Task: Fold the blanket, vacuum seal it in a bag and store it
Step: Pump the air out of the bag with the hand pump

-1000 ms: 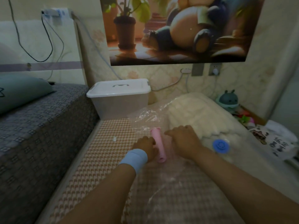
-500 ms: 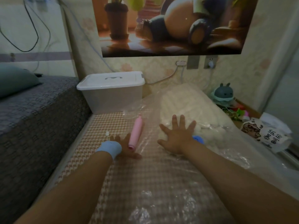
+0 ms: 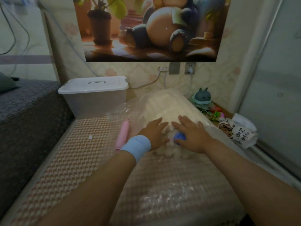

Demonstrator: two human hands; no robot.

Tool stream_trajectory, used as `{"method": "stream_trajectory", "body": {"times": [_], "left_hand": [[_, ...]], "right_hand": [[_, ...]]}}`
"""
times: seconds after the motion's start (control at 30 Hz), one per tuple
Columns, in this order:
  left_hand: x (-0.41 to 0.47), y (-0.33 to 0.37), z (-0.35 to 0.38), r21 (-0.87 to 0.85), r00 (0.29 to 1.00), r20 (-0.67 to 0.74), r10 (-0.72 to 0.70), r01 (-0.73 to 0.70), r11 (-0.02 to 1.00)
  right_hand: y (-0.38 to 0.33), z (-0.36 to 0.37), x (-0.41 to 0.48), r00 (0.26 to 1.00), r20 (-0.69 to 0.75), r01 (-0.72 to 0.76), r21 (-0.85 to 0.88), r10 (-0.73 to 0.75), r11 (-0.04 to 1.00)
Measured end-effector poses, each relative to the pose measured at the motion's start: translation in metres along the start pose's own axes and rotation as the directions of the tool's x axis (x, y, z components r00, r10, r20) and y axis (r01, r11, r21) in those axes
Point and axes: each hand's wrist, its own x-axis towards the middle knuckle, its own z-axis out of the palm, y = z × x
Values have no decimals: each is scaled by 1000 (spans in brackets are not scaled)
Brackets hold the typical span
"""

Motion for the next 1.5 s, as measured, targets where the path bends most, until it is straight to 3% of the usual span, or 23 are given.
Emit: {"method": "stream_trajectory", "body": {"times": [0.1, 0.17, 0.27, 0.33, 0.5, 0.63, 0.8, 0.87, 0.93, 1.03, 1.23, 1.33, 1.4, 1.5], "left_hand": [[5, 18, 29, 113, 985, 170, -3, -17, 993], [9, 26, 36, 139, 986, 165, -14, -10, 990], [12, 26, 25, 106, 997, -74, 0, 8, 994], [21, 20, 25, 61, 977, -214, 28, -16, 998], [28, 12, 36, 112, 998, -7, 63, -62, 992], [29, 12, 37, 97, 999, -17, 49, -47, 994], [28, 12, 38, 93, 999, -24, 32, -30, 995], [28, 9, 38, 95, 999, -31, 36, -33, 995], [27, 8, 38, 97, 998, -39, 40, -36, 995], [28, 9, 38, 90, 998, -44, 35, -31, 995], [26, 9, 36, 105, 998, -34, 47, -43, 993], [26, 9, 36, 93, 998, -39, 50, -47, 995], [26, 9, 37, 89, 998, -40, 47, -44, 995], [26, 10, 36, 75, 999, -21, 37, -36, 997]], "right_hand": [[18, 7, -11, 1000, 26, 12, 8, -13, 1000], [24, 6, -12, 998, -54, 35, 17, -34, 999], [13, -2, -9, 975, -195, 78, -164, -110, 983], [9, -3, -8, 982, -176, 42, -170, -72, 985], [1, 1, -3, 998, -49, 27, -75, -31, 997], [0, 1, 1, 994, 47, 102, -60, -99, 993], [4, 5, -7, 968, 24, 251, -80, -250, 965], [3, 5, -9, 978, -11, 209, 8, -209, 978], [-1, 3, -10, 994, -94, 65, 76, -58, 995], [-7, -1, -5, 990, -86, -117, -101, 108, 988], [-5, 5, -5, 990, -15, 143, 39, -142, 989], [-13, 5, -6, 991, -134, -17, -28, 13, 999], [-15, 5, -3, 986, -135, -112, -118, 96, 987], [-15, 3, -1, 997, -73, 22, -75, -27, 997]]}}
